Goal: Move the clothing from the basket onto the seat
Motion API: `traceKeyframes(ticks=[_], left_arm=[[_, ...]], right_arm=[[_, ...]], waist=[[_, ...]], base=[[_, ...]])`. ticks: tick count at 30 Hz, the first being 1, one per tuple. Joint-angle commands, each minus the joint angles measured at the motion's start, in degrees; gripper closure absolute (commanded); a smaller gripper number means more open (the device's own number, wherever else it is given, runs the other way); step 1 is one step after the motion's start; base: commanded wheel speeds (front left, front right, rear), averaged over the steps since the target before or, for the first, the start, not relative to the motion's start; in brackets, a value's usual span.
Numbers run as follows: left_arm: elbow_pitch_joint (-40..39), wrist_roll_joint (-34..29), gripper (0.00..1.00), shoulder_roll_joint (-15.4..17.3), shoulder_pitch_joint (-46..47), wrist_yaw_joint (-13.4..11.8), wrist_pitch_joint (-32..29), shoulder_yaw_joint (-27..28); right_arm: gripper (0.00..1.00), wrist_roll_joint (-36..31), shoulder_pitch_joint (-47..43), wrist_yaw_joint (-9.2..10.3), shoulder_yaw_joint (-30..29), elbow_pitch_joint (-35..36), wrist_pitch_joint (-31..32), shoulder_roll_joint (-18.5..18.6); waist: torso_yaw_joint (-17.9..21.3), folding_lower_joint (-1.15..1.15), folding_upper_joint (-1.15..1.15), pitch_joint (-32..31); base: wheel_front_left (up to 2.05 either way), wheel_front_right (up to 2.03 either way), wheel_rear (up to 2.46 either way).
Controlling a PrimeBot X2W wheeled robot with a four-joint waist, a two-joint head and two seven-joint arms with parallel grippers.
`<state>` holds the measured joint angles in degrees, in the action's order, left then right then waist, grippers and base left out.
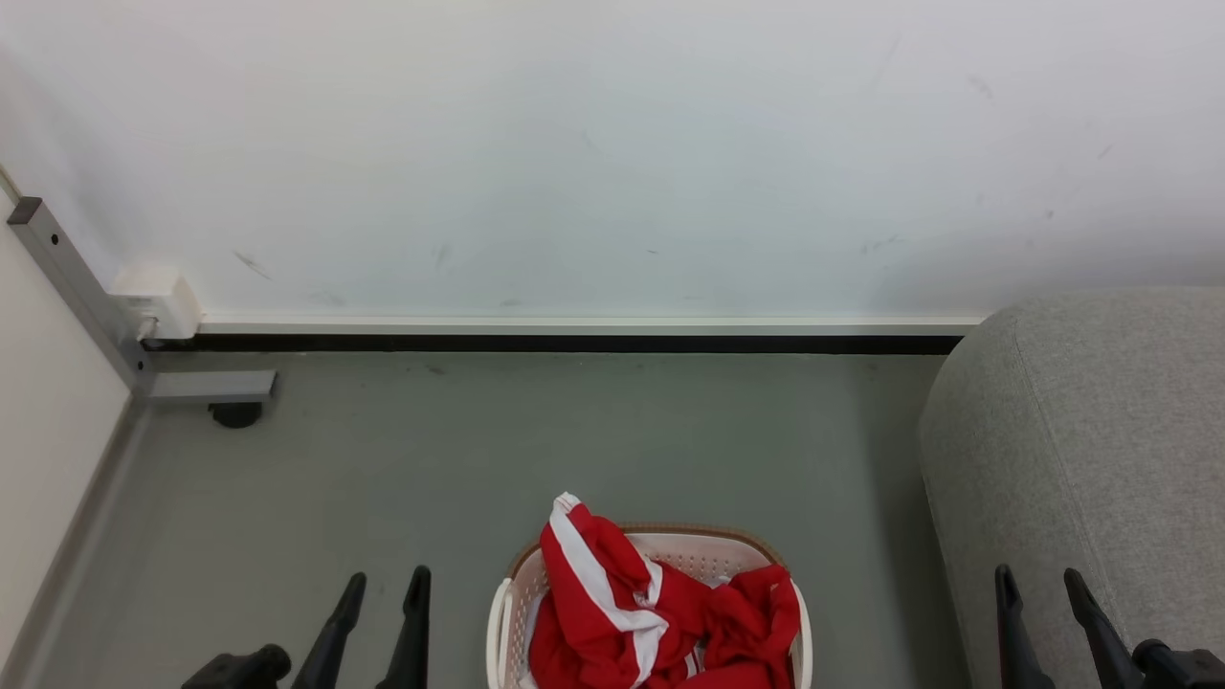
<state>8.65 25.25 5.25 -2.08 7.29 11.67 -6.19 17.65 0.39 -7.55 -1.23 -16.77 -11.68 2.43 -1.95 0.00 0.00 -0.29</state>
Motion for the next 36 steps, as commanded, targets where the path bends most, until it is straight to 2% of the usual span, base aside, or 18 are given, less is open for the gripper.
traceKeyframes(ticks=[1, 31, 36], left_arm=[[-0.3, -1.7, 0.00, 0.5, -0.5, 0.3, 0.5, -0.1], [-0.8, -12.7, 0.00, 1.5, -2.1, 0.3, 3.6, -2.3], [-0.6, -12.0, 0.00, 1.2, -1.9, 0.3, 3.5, -2.3]], right_arm=[[0.00, -1.2, -0.4, 0.09, 0.2, 0.0, -0.5, 0.5], [0.00, -9.8, -1.6, 0.12, -0.3, -0.4, -3.6, 0.6], [0.00, -9.3, -1.5, 0.12, 0.0, 0.0, -3.6, 0.6]], waist=[[0.0, 0.00, 0.00, 0.0], [0.0, 0.00, 0.00, -0.1], [0.2, 0.00, 0.00, 0.0]], base=[[0.00, 0.00, 0.00], [0.00, 0.00, 0.00], [0.00, 0.00, 0.00]])
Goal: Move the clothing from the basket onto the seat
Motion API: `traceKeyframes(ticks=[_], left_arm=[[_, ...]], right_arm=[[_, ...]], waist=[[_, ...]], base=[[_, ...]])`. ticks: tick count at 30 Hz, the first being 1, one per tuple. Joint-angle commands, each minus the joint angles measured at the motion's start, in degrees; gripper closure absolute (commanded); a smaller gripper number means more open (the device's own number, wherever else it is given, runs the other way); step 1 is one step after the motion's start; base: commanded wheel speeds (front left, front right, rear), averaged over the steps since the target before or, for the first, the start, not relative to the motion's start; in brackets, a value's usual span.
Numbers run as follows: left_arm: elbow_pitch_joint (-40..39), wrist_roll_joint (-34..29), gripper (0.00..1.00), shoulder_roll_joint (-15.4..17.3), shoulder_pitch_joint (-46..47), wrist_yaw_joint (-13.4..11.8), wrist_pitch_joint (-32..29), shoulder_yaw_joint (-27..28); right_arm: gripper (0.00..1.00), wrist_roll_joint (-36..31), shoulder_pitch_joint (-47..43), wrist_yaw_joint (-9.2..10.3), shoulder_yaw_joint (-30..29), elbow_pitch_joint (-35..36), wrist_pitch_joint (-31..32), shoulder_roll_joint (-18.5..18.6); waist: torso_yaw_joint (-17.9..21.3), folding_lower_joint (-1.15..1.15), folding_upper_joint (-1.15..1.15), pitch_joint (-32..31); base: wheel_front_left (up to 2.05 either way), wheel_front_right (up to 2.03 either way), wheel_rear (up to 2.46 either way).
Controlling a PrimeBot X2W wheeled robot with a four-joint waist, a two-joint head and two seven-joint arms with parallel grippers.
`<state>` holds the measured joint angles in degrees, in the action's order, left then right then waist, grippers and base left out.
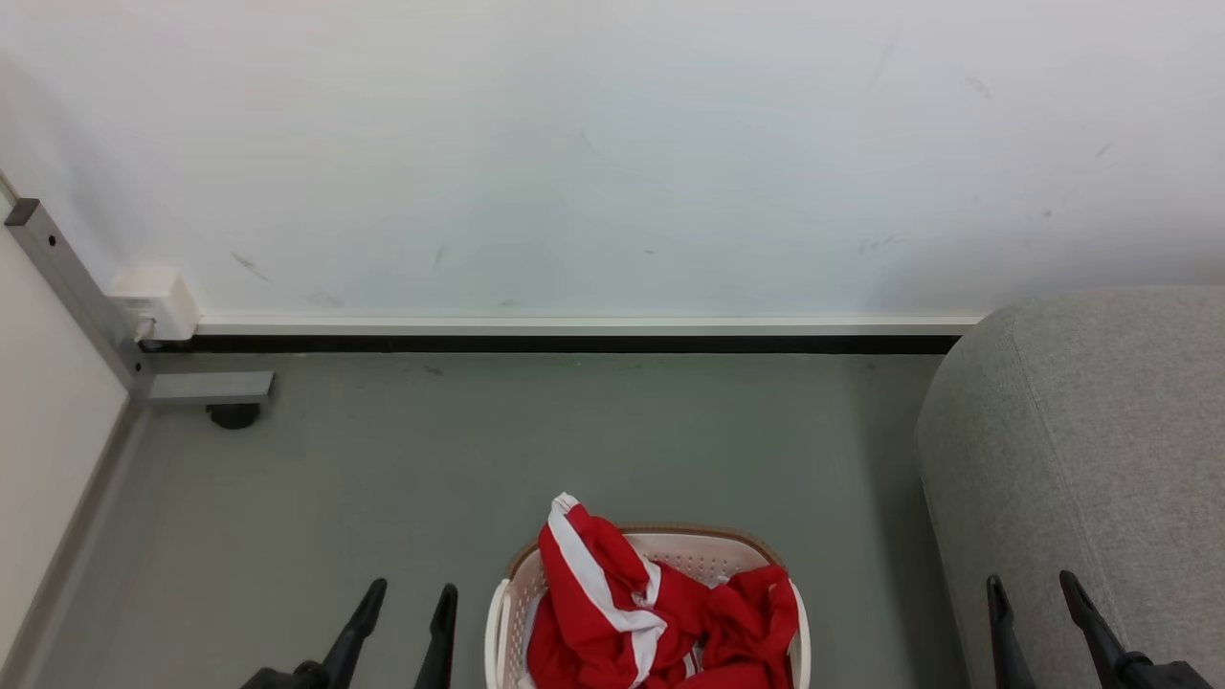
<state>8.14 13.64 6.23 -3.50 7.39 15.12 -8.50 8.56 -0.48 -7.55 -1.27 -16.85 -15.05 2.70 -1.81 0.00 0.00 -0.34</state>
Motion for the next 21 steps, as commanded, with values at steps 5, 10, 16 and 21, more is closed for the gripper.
traceKeyframes(ticks=[5, 10, 16, 21], left_arm=[[0.0, 0.0, 0.00, 0.1, -0.4, 0.2, 0.1, 0.1], [-0.1, 0.2, 0.00, 0.5, -0.4, 0.1, 0.1, 0.0], [-0.2, 0.5, 0.00, 0.9, 0.2, 0.1, 0.1, -0.4], [-0.7, 1.0, 0.00, 1.7, 2.0, 0.1, 0.1, -1.0]], right_arm=[[0.00, 0.7, -0.3, 0.12, 0.2, 0.2, -0.2, 0.3], [0.00, 1.1, 0.1, 0.12, 0.6, 0.5, -0.2, 0.3], [0.00, 1.6, 0.7, 0.12, 1.3, 0.8, -0.2, 0.3], [0.00, 2.0, 2.0, 0.12, 2.4, 1.6, -0.1, 0.3]], waist=[[0.4, 0.00, 0.00, 0.2], [1.3, 0.00, 0.00, 0.6], [2.9, 0.00, 0.00, 1.5], [4.6, 0.00, 0.00, 3.7]], base=[[0.00, 0.00, 0.00], [0.00, 0.00, 0.00], [0.00, 0.00, 0.00], [0.00, 0.00, 0.00]])
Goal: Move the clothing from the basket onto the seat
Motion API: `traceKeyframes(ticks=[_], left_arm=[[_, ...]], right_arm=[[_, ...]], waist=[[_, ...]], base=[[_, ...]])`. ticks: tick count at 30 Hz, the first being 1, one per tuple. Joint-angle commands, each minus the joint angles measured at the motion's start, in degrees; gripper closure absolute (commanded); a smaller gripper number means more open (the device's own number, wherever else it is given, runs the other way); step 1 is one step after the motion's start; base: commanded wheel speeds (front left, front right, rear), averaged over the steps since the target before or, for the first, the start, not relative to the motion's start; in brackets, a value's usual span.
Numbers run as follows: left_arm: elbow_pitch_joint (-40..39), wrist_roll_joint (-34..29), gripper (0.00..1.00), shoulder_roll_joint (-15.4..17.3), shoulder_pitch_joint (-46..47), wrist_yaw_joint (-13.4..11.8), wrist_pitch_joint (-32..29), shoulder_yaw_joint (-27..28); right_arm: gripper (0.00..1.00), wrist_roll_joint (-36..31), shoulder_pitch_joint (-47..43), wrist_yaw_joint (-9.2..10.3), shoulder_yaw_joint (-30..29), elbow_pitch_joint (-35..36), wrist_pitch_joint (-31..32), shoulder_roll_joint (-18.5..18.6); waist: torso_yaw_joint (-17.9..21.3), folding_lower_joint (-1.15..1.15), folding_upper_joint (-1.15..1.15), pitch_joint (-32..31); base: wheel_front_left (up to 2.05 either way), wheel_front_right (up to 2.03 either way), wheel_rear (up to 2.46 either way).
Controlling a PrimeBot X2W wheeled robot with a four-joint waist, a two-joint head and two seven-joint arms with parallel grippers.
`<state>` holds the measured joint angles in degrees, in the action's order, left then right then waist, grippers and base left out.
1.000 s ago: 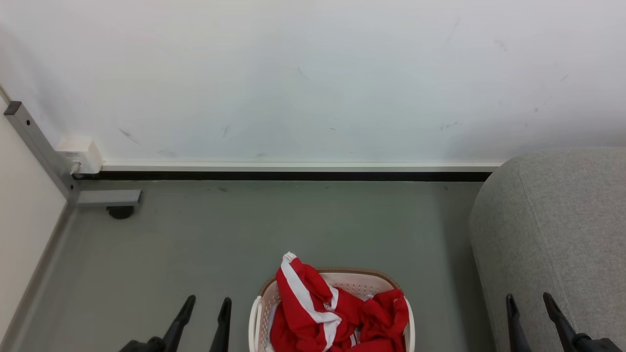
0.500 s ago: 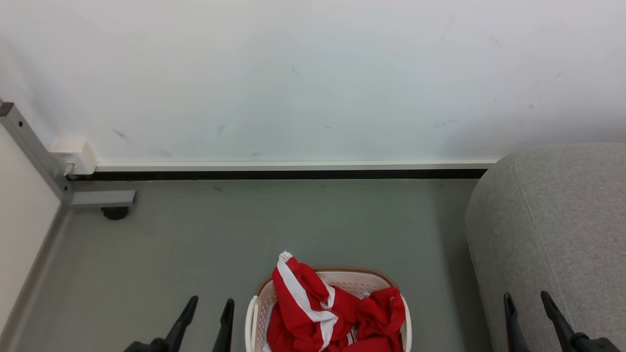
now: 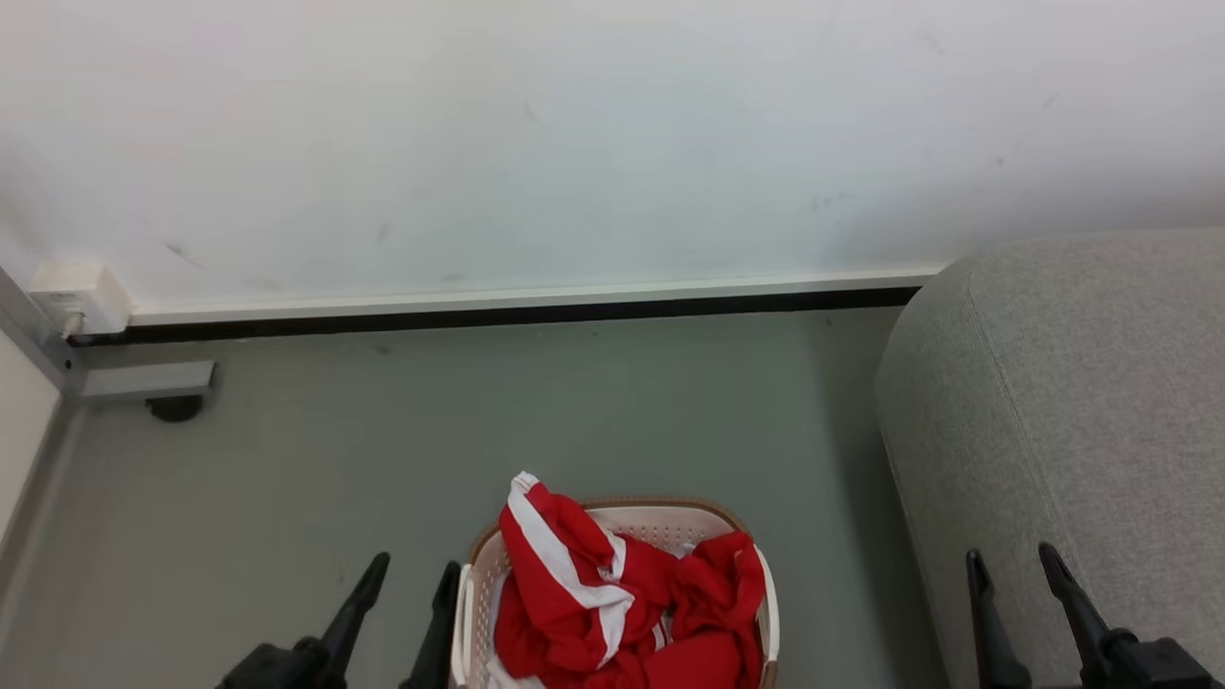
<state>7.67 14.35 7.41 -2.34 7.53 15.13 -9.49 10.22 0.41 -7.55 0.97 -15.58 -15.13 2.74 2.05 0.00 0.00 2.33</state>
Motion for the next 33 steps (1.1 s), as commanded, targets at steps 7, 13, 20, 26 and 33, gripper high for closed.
traceKeyframes(ticks=[7, 13, 20, 26, 33], left_arm=[[-1.1, 1.2, 0.00, 3.8, 7.8, -0.1, 0.0, -3.4], [1.4, 1.2, 0.00, 9.3, 18.1, -0.1, 0.0, -10.9], [10.9, 0.8, 0.00, 14.0, 32.7, -0.1, 0.0, -24.2], [20.5, -0.6, 0.00, 14.4, 44.4, -0.1, -3.1, -33.0], [31.0, -6.1, 0.00, 13.7, 53.1, -0.1, -8.5, -39.6]], right_arm=[[0.00, 1.8, 4.3, 0.12, 1.6, 3.9, 0.0, 0.3], [0.00, 3.1, 8.6, 0.12, 3.0, 8.3, 0.0, 0.3], [0.00, 5.4, 12.9, 0.12, 3.2, 12.2, 0.0, 0.2], [0.00, 6.5, 16.1, 0.12, 3.5, 15.3, 0.0, 0.2], [0.00, 9.5, 18.5, 0.12, 4.3, 18.0, 0.0, 0.2]], waist=[[3.0, 0.00, 0.00, 8.8], [5.1, 0.00, 0.00, 18.6], [7.1, 0.00, 0.00, 27.6], [8.3, 0.00, 0.00, 34.1], [9.5, 0.00, 0.00, 40.3]], base=[[0.00, 0.00, 0.00], [0.00, 0.00, 0.00], [0.00, 0.00, 0.00], [0.00, 0.00, 0.00], [0.00, 0.00, 0.00]])
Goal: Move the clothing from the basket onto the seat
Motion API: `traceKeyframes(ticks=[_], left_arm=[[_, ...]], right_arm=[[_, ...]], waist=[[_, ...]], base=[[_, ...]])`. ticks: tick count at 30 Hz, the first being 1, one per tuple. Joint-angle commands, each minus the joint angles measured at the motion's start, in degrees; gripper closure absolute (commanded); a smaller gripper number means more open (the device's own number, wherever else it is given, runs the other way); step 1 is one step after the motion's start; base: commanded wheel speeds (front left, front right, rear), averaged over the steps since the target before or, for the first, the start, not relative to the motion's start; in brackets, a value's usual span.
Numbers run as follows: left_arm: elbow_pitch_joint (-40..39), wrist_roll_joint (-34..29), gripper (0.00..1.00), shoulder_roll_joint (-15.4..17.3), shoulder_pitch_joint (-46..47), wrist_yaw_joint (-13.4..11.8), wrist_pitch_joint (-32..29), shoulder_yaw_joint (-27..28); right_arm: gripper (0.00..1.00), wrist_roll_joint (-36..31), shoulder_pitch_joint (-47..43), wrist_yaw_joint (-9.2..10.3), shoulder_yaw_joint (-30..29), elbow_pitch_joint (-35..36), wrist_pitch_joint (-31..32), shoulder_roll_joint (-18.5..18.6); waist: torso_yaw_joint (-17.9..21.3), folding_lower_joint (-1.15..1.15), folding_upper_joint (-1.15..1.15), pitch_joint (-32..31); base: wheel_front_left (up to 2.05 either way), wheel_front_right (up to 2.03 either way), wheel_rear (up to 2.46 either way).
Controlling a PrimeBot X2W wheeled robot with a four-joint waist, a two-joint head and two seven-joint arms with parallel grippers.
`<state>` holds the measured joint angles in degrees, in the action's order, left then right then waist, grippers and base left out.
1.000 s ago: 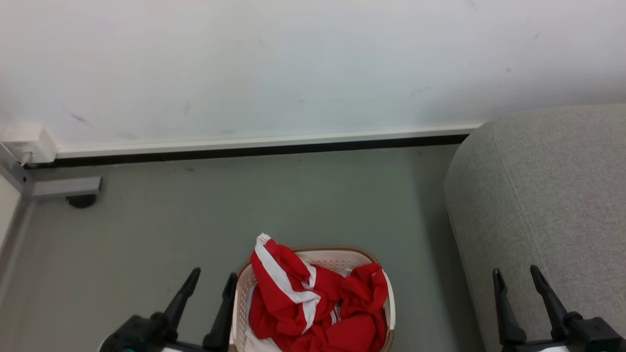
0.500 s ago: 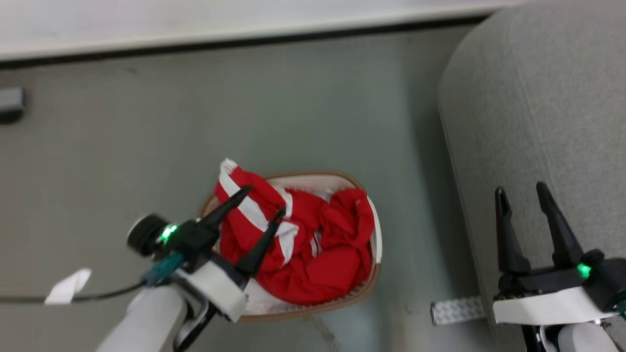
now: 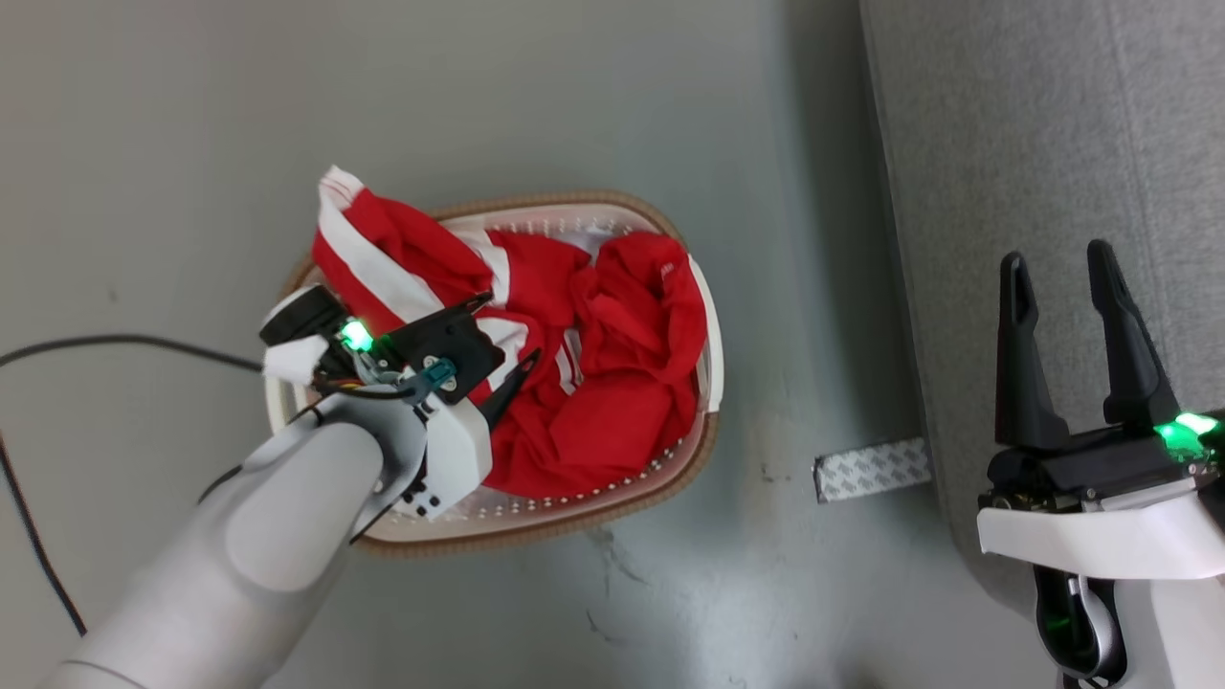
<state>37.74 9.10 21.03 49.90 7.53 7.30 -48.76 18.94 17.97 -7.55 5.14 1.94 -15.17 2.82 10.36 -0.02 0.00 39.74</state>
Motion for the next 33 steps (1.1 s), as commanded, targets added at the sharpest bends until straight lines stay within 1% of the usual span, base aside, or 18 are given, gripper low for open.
traceKeyframes(ticks=[1, 2, 7, 11, 17, 18, 19, 20, 23, 27, 33], left_arm=[[2.3, -1.0, 0.00, -0.1, 1.5, -0.1, -1.4, -0.8], [2.3, -1.0, 0.00, -0.1, 1.5, -0.1, -1.4, -0.8], [8.0, -3.0, 0.00, -0.3, 4.4, -0.6, -4.0, -2.4], [12.5, -4.1, 0.00, 0.7, 6.8, -2.2, -6.0, -2.7], [15.6, -4.4, 0.00, 0.3, 8.9, -2.8, -5.8, -3.1], [16.0, -4.1, 0.51, 0.0, 9.2, -2.9, -5.4, -3.0], [16.4, -3.9, 0.62, -0.2, 9.5, -2.9, -4.9, -2.9], [16.8, -3.9, 1.00, -0.4, 9.8, -3.0, -4.3, -3.0], [18.2, -2.8, 1.00, -1.4, 9.9, -2.7, -3.2, -2.8], [19.6, -0.7, 1.00, -3.1, 8.9, -2.2, -1.0, -2.0], [19.5, 5.8, 1.00, -7.0, 5.1, -1.7, 5.0, 1.9]], right_arm=[[0.00, 1.1, 1.2, 0.12, 0.3, 0.8, 0.0, 0.1], [0.00, 1.1, 1.2, 0.12, 0.3, 0.8, 0.0, 0.1], [0.00, 2.6, 2.2, 0.12, 1.3, 2.6, 0.0, 0.1], [0.00, 3.7, 3.1, 0.12, 2.3, 4.3, 0.0, 0.1], [0.00, 3.7, 3.3, 0.12, 2.9, 5.5, 0.0, 0.1], [0.00, 3.5, 3.3, 0.12, 3.0, 5.5, 0.0, 0.1], [0.00, 3.3, 3.3, 0.12, 3.0, 5.6, 0.0, 0.1], [0.00, 3.1, 3.2, 0.12, 2.9, 5.6, 0.0, 0.1], [0.00, 2.9, 3.2, 0.12, 2.8, 5.3, 0.0, 0.1], [0.00, 3.8, 3.3, 0.12, 2.3, 4.9, 0.0, 0.1], [0.00, 2.9, 1.9, 0.12, 1.7, 2.8, 0.0, 0.1]], waist=[[1.4, 0.02, 0.00, 3.6], [1.4, 0.02, 0.00, 3.6], [2.2, 0.02, 0.00, 6.6], [3.2, 0.02, 0.00, 9.5], [3.5, 0.02, 0.00, 11.7], [3.5, 0.02, 0.00, 11.9], [3.4, 0.02, 0.00, 12.0], [3.4, 0.02, 0.00, 12.1], [3.2, 0.02, 0.00, 11.9], [2.5, 0.02, 0.00, 9.9], [-0.3, 0.02, 0.00, 2.6]], base=[[0.00, 0.00, 0.00], [0.00, 0.00, 0.00], [0.00, 0.00, 0.00], [0.00, 0.00, 0.00], [0.00, 0.00, 0.00], [0.00, 0.00, 0.00], [0.00, 0.00, 0.00], [0.00, 0.00, 0.00], [0.00, 0.00, 0.00], [0.00, 0.00, 0.00], [0.00, 0.00, 0.00]])
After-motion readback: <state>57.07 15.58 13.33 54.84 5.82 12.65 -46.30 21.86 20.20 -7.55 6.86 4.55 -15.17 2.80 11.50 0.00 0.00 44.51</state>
